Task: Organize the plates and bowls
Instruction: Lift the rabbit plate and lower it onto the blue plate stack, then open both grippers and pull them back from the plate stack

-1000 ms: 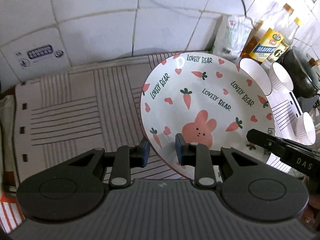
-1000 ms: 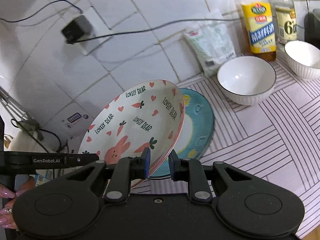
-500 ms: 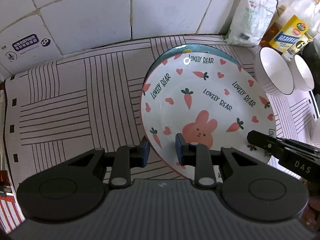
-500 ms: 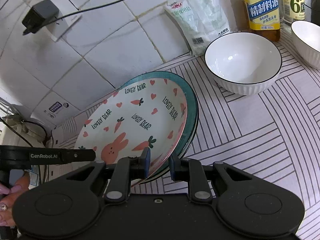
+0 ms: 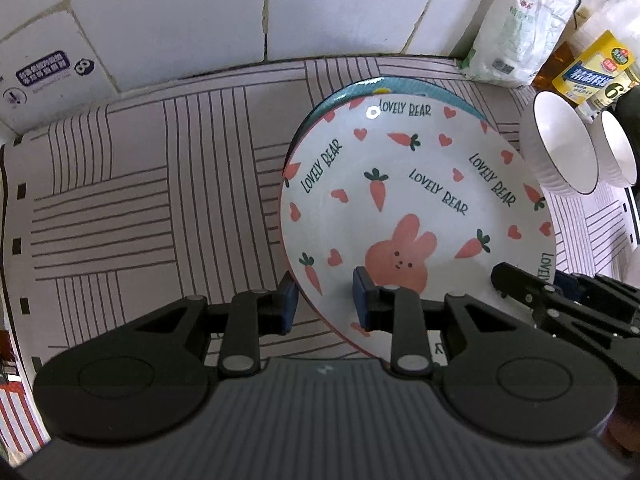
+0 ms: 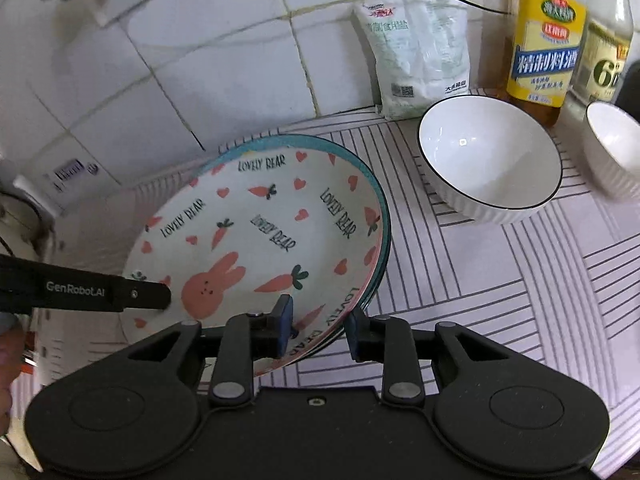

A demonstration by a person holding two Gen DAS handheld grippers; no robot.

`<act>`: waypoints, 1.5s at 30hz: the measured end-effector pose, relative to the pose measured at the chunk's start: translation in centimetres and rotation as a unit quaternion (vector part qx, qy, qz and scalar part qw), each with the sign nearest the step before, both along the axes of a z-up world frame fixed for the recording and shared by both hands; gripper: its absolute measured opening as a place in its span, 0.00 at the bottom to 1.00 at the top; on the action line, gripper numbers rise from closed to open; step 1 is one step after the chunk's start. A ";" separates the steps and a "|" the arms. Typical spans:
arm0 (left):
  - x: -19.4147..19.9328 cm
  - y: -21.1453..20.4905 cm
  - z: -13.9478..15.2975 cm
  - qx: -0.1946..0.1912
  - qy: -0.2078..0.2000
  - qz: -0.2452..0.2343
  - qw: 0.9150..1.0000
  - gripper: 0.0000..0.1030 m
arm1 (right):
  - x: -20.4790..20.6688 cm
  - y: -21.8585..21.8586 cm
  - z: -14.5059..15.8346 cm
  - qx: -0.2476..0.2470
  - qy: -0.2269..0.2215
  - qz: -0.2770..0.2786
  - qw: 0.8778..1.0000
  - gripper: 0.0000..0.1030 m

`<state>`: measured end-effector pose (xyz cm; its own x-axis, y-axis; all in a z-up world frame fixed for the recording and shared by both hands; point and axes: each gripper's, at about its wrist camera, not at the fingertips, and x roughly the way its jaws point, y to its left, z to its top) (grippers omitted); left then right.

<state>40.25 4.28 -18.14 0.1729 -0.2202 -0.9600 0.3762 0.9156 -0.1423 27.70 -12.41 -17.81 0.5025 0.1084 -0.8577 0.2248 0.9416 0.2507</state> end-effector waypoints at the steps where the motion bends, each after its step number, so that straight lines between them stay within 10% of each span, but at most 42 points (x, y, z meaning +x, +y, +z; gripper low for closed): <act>1: -0.1 0.1 -0.2 -0.001 0.003 0.002 1.000 0.27 | 0.0 0.3 0.0 -0.008 0.002 0.000 1.000 0.33; 12: -2.3 1.0 0.6 -0.009 -0.005 -0.017 1.000 0.25 | -1.7 1.9 -1.5 -0.060 -0.032 -0.010 0.998 0.36; 24: -7.3 2.7 7.0 -0.026 -0.051 -0.074 0.996 0.26 | -8.0 2.6 4.4 -0.048 -0.111 -0.018 0.993 0.38; 45: -16.3 2.0 15.2 -0.005 -0.099 -0.150 0.984 0.61 | -18.8 2.6 12.9 -0.114 -0.176 0.023 0.978 0.86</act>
<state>23.99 6.26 -2.93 0.2826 -0.3002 -0.9111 0.6508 0.7577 -0.0477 8.86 -9.77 -4.92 0.7696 -0.0353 -0.6376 0.1179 0.9892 0.0875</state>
